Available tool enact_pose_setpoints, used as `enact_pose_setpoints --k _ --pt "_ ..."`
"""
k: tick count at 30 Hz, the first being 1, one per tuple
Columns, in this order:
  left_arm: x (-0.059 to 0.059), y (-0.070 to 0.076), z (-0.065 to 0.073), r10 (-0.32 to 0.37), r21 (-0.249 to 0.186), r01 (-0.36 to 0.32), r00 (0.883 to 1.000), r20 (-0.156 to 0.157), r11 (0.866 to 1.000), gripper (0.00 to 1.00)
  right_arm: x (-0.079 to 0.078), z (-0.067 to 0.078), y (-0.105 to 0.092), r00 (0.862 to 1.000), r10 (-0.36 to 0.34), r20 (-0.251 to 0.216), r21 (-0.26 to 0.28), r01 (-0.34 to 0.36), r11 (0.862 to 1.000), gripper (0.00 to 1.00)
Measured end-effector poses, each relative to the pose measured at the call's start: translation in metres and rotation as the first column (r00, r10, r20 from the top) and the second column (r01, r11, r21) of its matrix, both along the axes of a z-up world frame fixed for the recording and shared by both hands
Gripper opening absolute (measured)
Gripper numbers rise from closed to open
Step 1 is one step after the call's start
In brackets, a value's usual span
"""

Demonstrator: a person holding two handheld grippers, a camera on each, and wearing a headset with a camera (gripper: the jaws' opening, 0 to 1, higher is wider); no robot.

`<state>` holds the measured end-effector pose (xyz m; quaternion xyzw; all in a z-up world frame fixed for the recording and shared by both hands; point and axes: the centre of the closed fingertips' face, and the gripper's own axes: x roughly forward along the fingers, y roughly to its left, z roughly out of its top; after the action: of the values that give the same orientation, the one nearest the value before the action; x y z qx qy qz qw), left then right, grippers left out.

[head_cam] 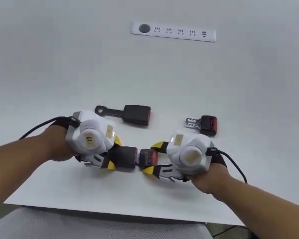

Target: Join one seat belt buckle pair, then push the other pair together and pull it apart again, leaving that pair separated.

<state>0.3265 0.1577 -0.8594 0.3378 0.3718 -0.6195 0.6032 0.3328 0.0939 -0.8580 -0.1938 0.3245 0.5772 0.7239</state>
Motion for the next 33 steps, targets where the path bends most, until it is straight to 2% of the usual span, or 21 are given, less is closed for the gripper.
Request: enact_pose_setpoints --k 11,18,29,33 --pt "0.0011 -0.0002 0.0005 0.005 -0.016 -0.005 1.0 -0.012 1.0 0.33 -0.0014 0.0007 -0.0009 1.0 0.006 0.016 0.001 -0.006 1.0 0.35" --pt "0.0013 -0.0007 0.001 0.045 -0.07 -0.047 0.998 -0.036 0.996 0.33 -0.0025 0.0007 -0.0027 0.999 -0.002 0.036 0.006 0.002 1.0 0.35" --pt "0.0 -0.0027 0.0045 0.046 -0.135 -0.052 0.998 -0.047 0.99 0.32 -0.0041 0.0012 -0.0038 0.997 0.034 0.065 0.012 -0.035 0.999 0.34" --pt "-0.0007 -0.0041 0.0072 0.047 -0.15 -0.055 0.997 -0.06 0.987 0.32 -0.0046 0.0013 -0.004 0.996 0.05 0.072 0.013 -0.051 0.999 0.34"
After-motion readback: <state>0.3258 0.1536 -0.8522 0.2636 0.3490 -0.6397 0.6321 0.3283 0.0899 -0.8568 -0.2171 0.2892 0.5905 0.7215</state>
